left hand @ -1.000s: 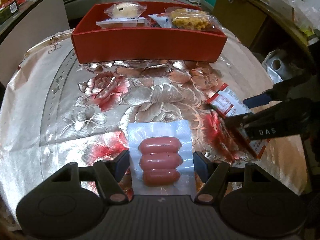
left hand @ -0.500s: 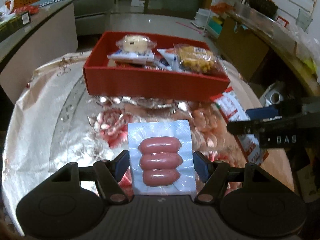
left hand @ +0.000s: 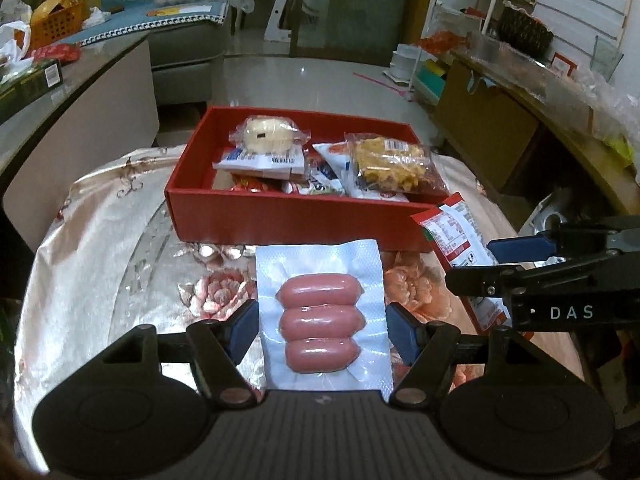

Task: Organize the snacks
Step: 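Lift the sausage pack and red-white packet and carry them over the red box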

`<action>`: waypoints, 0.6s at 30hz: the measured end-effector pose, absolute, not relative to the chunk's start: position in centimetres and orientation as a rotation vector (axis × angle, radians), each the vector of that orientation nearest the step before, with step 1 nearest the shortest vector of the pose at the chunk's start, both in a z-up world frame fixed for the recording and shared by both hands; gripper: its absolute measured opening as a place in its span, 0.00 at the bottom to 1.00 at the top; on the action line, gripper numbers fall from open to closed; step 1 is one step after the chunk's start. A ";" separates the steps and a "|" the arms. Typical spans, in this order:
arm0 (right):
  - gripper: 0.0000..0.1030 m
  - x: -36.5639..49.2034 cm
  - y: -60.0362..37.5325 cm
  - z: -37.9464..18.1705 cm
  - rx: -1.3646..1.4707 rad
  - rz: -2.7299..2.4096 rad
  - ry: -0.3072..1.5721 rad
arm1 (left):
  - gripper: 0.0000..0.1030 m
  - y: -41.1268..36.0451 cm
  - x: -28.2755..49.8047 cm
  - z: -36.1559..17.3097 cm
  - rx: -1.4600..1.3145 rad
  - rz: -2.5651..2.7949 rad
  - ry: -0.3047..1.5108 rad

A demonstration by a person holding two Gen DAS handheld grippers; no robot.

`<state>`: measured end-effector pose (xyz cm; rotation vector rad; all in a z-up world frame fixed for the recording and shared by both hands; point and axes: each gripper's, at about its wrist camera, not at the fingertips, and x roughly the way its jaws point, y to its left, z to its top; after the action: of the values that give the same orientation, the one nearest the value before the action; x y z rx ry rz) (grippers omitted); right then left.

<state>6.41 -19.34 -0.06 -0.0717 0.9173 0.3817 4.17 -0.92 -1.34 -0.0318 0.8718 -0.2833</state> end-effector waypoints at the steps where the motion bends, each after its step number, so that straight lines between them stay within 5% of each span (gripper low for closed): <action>1: 0.60 6.4 -19.3 0.1 -0.071 0.381 0.912 | 0.61 -1.0 4.3 -1.3 -0.031 -0.282 0.868; 18: 0.61 9.0 -19.9 2.0 -0.024 0.357 0.842 | 0.61 -2.1 7.6 0.7 -0.030 -0.268 0.776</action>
<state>9.03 -19.89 2.00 -0.0244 0.8416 0.3574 7.63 -2.13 0.65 -0.0304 0.7762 -0.2676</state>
